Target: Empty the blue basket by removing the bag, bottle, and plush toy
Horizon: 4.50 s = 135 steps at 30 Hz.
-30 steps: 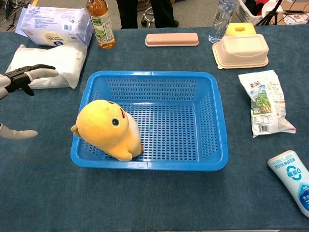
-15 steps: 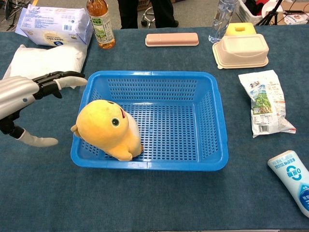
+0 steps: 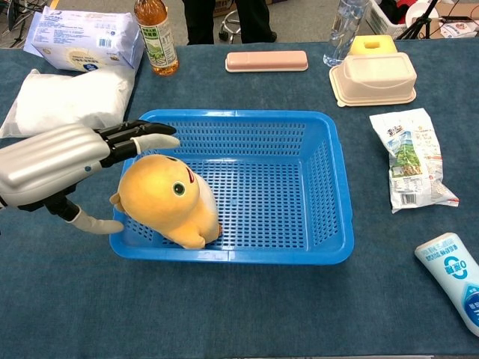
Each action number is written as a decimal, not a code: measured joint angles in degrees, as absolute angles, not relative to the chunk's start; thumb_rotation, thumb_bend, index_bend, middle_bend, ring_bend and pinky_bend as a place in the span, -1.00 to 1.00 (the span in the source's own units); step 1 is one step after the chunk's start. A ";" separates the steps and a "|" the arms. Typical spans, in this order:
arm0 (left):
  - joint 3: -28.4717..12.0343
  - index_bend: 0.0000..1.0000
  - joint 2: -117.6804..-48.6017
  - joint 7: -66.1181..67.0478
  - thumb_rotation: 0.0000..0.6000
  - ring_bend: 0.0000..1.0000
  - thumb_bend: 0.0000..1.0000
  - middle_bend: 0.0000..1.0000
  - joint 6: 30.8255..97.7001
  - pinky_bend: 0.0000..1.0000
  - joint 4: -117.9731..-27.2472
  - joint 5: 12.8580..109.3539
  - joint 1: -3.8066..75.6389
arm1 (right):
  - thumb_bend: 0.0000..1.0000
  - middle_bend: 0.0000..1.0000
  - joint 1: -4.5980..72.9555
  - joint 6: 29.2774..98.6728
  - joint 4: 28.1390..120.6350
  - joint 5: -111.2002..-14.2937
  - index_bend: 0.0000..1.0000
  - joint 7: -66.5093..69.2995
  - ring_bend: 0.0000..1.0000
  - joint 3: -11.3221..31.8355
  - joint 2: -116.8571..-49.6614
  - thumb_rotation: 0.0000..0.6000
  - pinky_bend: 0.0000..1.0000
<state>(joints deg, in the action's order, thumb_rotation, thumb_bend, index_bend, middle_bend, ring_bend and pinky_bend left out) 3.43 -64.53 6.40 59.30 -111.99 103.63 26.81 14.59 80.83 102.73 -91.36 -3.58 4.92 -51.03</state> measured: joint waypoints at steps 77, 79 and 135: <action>-5.59 0.39 -59.60 27.80 1.00 0.02 -0.72 0.40 77.28 0.20 -114.39 97.05 25.15 | -1.00 -0.34 13.72 80.54 101.56 -91.73 -0.41 -0.97 -0.44 5.05 -51.69 1.00 0.17; -5.52 0.39 -59.36 29.58 1.00 0.02 -0.72 0.40 77.74 0.20 -114.28 95.61 24.12 | -1.00 -0.34 13.78 80.29 101.51 -91.57 -0.41 -1.02 -0.44 5.00 -51.88 1.00 0.17; -4.52 -0.17 -66.59 0.98 1.00 -0.44 -0.88 -0.32 91.20 -0.02 -91.69 88.37 9.63 | -1.00 -0.34 -1.81 101.08 105.98 -89.38 -0.41 -20.74 -0.44 3.53 -58.77 1.00 0.14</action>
<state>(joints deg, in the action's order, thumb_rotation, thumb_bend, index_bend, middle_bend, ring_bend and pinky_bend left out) -4.52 -66.59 0.98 91.20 -91.69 88.37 9.63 -1.81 101.08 105.98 -89.38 -20.74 3.53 -58.77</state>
